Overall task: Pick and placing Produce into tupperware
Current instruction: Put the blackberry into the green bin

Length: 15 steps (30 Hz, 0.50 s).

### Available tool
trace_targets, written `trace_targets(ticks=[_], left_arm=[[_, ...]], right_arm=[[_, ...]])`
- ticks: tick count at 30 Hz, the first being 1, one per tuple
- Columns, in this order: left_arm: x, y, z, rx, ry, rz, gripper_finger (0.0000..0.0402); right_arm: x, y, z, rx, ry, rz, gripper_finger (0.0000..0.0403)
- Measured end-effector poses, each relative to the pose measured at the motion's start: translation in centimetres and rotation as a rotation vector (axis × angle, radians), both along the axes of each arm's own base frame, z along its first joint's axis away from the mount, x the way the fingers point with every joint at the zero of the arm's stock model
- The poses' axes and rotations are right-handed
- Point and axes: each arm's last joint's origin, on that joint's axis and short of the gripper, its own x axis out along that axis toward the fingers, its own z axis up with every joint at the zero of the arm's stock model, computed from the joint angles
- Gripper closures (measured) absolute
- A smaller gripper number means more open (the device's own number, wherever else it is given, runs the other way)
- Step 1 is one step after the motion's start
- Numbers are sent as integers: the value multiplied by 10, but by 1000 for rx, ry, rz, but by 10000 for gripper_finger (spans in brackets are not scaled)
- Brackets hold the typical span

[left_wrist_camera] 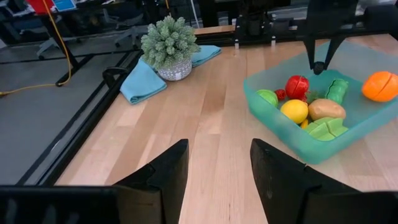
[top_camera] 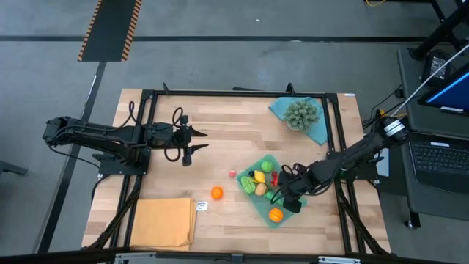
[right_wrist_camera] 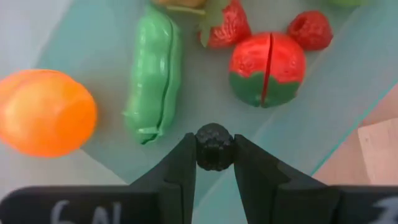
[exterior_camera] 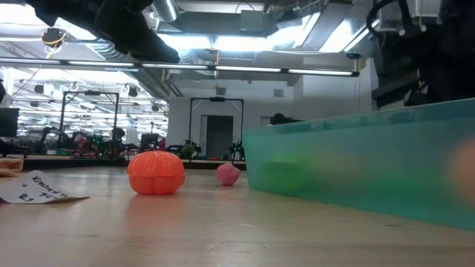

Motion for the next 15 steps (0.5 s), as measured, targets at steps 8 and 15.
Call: trace_targets(ticks=[8,15], left_arm=[[0,0,0,0,0,0,237],[0,0,0,-1,4,0,237]], right_arm=[[3,2,-13,-28,48,-1,296],[6,1,-14,-21,37,-10,266]])
